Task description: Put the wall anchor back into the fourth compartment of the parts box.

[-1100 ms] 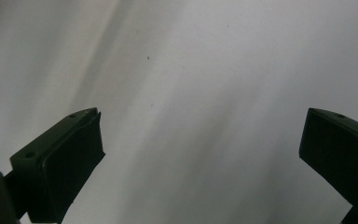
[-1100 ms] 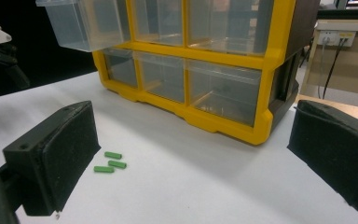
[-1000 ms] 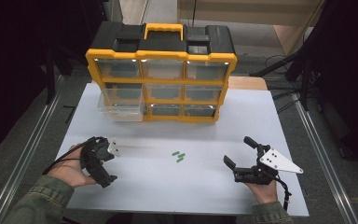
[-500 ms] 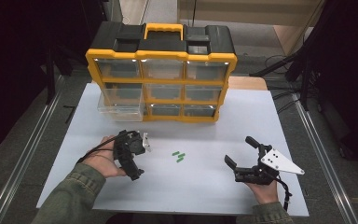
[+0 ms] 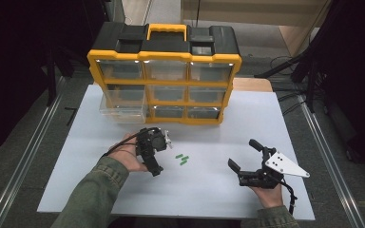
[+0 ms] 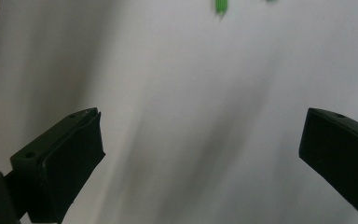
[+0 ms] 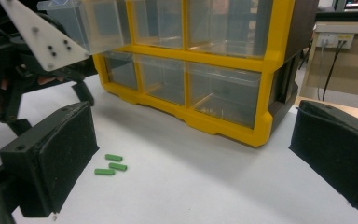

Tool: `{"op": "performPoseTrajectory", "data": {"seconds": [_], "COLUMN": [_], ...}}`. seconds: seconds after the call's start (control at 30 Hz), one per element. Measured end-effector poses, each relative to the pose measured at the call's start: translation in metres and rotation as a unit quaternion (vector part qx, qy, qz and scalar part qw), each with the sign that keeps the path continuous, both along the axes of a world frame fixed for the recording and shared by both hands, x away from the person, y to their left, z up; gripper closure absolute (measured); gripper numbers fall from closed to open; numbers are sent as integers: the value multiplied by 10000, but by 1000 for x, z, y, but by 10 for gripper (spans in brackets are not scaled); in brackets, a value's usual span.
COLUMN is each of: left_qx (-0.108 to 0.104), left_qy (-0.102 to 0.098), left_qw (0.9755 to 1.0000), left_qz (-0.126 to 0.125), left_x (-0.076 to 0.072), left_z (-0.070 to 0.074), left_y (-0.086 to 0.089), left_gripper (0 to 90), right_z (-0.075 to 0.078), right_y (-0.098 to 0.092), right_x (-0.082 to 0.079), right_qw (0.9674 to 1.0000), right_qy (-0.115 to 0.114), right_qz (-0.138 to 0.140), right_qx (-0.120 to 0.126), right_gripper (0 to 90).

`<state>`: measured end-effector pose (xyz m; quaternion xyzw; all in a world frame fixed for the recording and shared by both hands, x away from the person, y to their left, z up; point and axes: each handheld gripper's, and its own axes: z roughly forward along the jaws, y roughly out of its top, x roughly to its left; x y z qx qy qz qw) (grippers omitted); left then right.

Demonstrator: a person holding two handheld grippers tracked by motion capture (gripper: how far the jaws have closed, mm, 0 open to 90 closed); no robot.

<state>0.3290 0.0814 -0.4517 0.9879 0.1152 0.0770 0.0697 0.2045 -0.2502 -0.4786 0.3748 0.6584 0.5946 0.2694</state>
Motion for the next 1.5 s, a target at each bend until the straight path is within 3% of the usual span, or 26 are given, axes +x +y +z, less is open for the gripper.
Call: {"op": "performPoseTrajectory", "data": {"seconds": [0.43, 0.6, 0.73, 0.77, 0.83, 0.87, 1.0, 1.13, 1.3, 1.33, 1.37, 1.5], "left_qx": [109, 153, 98, 93, 53, 108, 54, 44, 141, 63, 102, 91], "left_qy": [15, 155, 96, 84, 95, 80, 244, 216, 284, 367, 287, 432], "left_qw": [9994, 9997, 9998, 9998, 9998, 9996, 9994, 9994, 9991, 9992, 9991, 9986], "left_qz": [-328, -130, -134, -141, -135, -229, -241, -283, -287, -140, -296, -306], "left_x": [12, 17, 20, 20, 21, 24, 26, 25, 26, 23, 25, 26], "left_z": [-10, -17, -18, -18, -18, -16, -16, -18, -19, -20, -19, -19], "left_y": [-42, -48, -48, -48, -47, -48, -49, -52, -56, -56, -57, -60], "left_gripper": [0, 0, 88, 146, 158, 227, 302, 330, 464, 464, 493, 570], "right_z": [0, 0, 0, 0, 0, 0, 0, 0, 0, 0, 0, -1], "right_y": [-2, -3, -3, -3, -3, -3, -3, -3, -3, -3, -3, -4], "right_x": [0, 0, 0, 1, 1, 1, 1, 1, 1, 1, 1, 1], "right_qw": [9999, 9999, 9999, 9999, 9999, 9999, 9999, 9999, 9999, 9999, 9999, 9999], "right_qy": [34, 36, 40, 34, 36, 35, 27, 35, 37, 24, 25, 33], "right_qz": [-23, -33, -37, -29, -29, -32, -31, -22, -21, -26, -34, -42], "right_qx": [124, 158, 163, 161, 160, 158, 159, 158, 156, 145, 145, 144], "right_gripper": [5, 5, 5, 5, 5, 5, 6, 5, 5, 5, 6, 5]}}
